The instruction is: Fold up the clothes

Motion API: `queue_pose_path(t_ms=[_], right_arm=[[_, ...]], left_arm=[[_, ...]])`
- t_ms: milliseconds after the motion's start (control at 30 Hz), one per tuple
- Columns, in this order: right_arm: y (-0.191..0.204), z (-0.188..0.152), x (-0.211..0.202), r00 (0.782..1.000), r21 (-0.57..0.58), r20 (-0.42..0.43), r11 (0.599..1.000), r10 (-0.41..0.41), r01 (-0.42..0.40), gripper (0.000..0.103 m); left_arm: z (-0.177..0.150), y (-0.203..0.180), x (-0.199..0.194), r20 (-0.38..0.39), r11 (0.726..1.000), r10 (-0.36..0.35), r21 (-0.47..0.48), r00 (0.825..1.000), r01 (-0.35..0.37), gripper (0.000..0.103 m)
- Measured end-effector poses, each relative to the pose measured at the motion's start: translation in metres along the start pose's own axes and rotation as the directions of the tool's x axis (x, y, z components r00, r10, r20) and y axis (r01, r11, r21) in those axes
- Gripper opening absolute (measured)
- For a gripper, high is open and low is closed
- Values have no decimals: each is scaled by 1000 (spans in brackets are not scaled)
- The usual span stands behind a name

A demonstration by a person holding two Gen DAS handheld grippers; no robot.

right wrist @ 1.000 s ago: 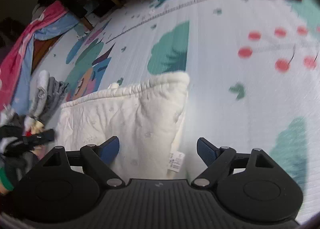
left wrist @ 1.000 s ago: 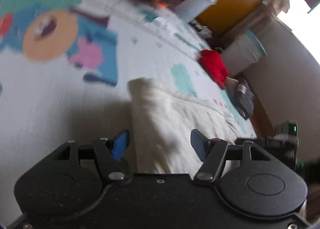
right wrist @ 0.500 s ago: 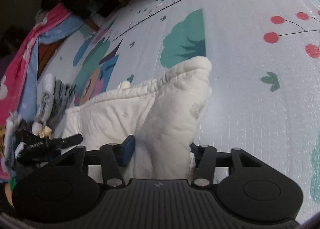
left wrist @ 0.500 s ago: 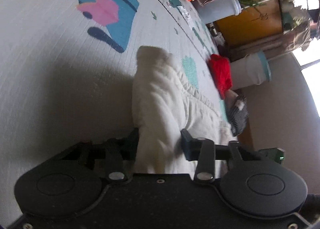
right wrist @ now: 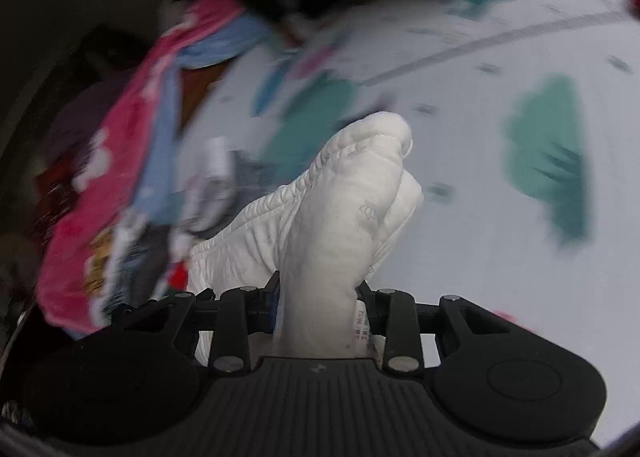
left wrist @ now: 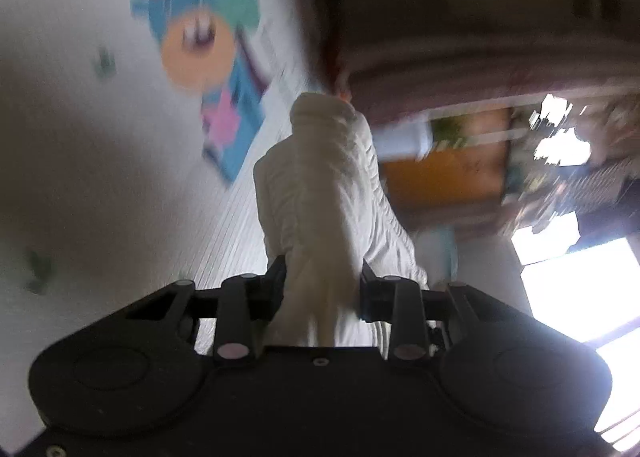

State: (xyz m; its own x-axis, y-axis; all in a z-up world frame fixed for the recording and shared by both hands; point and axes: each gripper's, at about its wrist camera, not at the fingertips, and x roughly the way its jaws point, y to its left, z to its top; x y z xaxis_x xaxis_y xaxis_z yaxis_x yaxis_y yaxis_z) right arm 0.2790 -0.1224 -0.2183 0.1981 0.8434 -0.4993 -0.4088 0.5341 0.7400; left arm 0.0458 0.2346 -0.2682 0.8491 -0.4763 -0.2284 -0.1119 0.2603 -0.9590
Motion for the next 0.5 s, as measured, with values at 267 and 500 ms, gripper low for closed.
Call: queue_pose_path(t_ms=[267, 500], right_arm=[[158, 61, 104, 949, -161, 12, 937, 315, -309, 35], [309, 92, 236, 854, -233, -128, 822, 505, -521, 35]], left_arm=[[56, -77, -176, 368, 994, -45, 111, 929, 4, 32], [95, -105, -322, 639, 987, -50, 150, 768, -60, 32]])
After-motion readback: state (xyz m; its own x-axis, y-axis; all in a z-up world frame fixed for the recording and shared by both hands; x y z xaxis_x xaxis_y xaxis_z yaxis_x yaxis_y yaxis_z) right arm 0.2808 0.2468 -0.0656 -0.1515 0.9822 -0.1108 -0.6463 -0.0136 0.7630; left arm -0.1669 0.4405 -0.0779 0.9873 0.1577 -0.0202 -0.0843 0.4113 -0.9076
